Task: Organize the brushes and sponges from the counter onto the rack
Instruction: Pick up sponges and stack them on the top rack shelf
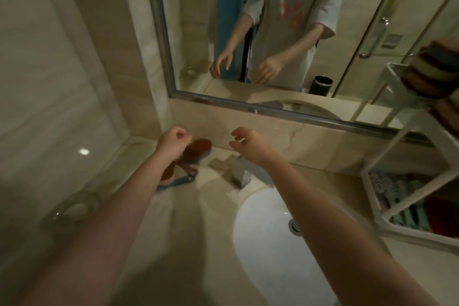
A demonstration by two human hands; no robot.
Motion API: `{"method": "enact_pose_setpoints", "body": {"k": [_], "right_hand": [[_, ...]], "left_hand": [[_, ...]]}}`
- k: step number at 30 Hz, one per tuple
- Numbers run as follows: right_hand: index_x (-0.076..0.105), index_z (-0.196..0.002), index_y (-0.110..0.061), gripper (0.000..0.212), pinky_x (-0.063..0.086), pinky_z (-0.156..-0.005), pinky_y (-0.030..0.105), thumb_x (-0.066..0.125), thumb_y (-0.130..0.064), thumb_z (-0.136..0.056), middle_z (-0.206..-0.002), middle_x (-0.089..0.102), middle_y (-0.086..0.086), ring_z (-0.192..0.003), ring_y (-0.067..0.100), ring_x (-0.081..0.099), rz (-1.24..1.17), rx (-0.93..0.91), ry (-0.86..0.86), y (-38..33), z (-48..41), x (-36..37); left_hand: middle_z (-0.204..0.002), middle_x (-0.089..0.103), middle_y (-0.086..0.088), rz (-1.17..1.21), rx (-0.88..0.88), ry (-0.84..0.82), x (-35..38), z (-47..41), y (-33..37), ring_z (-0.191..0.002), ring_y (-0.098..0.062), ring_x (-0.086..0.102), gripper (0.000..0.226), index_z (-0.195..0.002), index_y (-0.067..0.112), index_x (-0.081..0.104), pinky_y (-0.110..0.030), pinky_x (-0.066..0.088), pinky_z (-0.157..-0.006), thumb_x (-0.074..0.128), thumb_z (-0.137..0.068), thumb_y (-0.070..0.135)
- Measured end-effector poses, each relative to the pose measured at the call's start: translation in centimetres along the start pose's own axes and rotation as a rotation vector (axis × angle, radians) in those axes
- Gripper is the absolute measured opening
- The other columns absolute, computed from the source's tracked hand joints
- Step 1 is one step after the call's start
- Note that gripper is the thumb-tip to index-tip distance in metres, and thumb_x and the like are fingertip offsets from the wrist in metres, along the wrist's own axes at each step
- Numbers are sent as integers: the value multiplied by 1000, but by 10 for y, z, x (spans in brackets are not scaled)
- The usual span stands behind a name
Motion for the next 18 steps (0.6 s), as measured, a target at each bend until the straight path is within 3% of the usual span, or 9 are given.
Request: {"method": "enact_pose_setpoints", "body": {"k": [8, 11, 15, 18], "right_hand": [[58, -125, -11, 37, 43, -91, 30, 60, -26, -91, -121, 62, 10, -114, 27, 57, 7, 129, -183, 8, -45, 105], [52, -131, -10, 42, 44, -96, 34, 58, -26, -92, -130, 57, 11, -118, 28, 54, 49, 180, -239, 16, -65, 130], [41, -139, -11, 50, 41, -97, 36, 54, -24, -93, -137, 50, 14, -124, 32, 48, 225, 96, -271, 18, -99, 147], [28, -147, -17, 70, 39, -103, 38, 63, -28, -87, -146, 40, 13, -128, 33, 43, 323, 35, -274, 21, -130, 155]], "left_hand": [[-128, 55, -14, -216, -171, -21, -21, -18, -95, -114, -30, 53, 42, -123, 7, 52, -34, 42, -91, 59, -88, 29], [-127, 55, -14, -305, -183, -40, -15, -26, -112, -113, -31, 54, 47, -125, 8, 50, -35, 44, -89, 61, -86, 32], [-115, 57, -12, -456, -169, -62, -4, -40, -129, -101, -29, 57, 51, -117, 13, 53, -39, 49, -87, 61, -79, 46], [-117, 50, -11, -573, -117, -9, 3, -48, -133, -106, -29, 52, 57, -118, 13, 51, -38, 47, -88, 62, -77, 50]]}}
Point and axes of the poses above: each hand's wrist, its own z-axis away from the middle knuckle, its own x-axis out of the palm, y = z × x, the point moved 4 cm from there along -z, towards the middle knuckle
